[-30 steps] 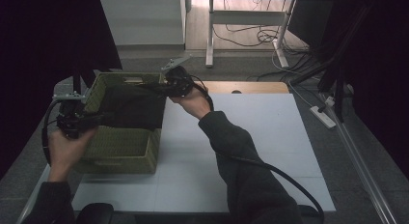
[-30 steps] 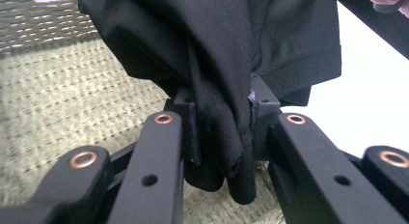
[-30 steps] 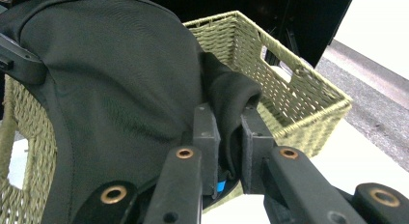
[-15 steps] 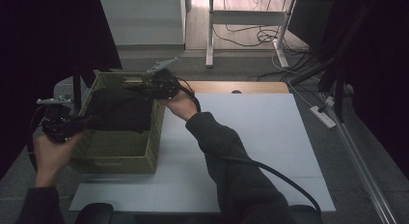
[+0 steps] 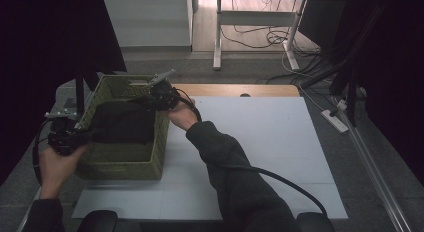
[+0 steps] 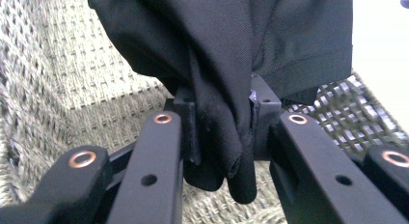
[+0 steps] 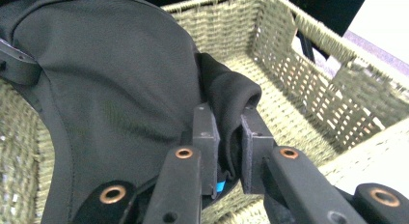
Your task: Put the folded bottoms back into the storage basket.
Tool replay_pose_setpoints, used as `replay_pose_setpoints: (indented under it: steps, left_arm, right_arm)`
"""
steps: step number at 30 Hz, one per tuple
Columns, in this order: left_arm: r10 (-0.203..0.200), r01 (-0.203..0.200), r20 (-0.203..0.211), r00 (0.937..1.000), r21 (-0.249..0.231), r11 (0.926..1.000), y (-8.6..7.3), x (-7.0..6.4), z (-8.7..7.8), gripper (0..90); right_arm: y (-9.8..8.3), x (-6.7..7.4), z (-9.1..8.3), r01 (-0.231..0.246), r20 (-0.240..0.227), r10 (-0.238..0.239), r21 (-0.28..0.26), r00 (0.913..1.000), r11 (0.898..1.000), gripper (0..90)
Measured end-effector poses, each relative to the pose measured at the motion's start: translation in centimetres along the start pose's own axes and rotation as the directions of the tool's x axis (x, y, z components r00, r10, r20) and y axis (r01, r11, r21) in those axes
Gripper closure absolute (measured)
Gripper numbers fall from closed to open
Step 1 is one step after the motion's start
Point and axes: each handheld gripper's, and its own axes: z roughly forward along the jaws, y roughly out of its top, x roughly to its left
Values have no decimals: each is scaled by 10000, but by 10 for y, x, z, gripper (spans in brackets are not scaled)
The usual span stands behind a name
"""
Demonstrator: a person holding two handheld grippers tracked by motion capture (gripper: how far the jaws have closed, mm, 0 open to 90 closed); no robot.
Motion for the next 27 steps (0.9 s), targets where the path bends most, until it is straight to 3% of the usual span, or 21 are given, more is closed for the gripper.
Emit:
replay_pose_setpoints:
  steps: [13, 16, 18, 20, 27]
  left_arm:
    - [66, 3, -636, 9980, 1085, 9941, -4, 3, 24, 690]
    - [214, -71, -1088, 9938, 1308, 9914, -4, 2, 28, 594]
    - [216, -80, -1292, 9914, 1045, 9945, -4, 2, 26, 472]
    - [275, -194, -1292, 9912, 633, 9978, -4, 2, 23, 405]
    - [253, -255, -905, 9956, -5, 9997, -9, -1, 20, 259]
  right_arm:
    - [-21, 0, 24, -154, 24, 153, 597, 9999, 9981, 800]
    - [-25, 2, 29, -37, 150, 25, 767, 9999, 9971, 741]
    - [-26, 3, 32, -127, 249, 110, 704, 9996, 9974, 579]
    - [-26, 3, 29, -52, 533, 21, 591, 9986, 9982, 555]
    - [-23, -3, 13, -467, 567, 446, 374, 9974, 9982, 481]
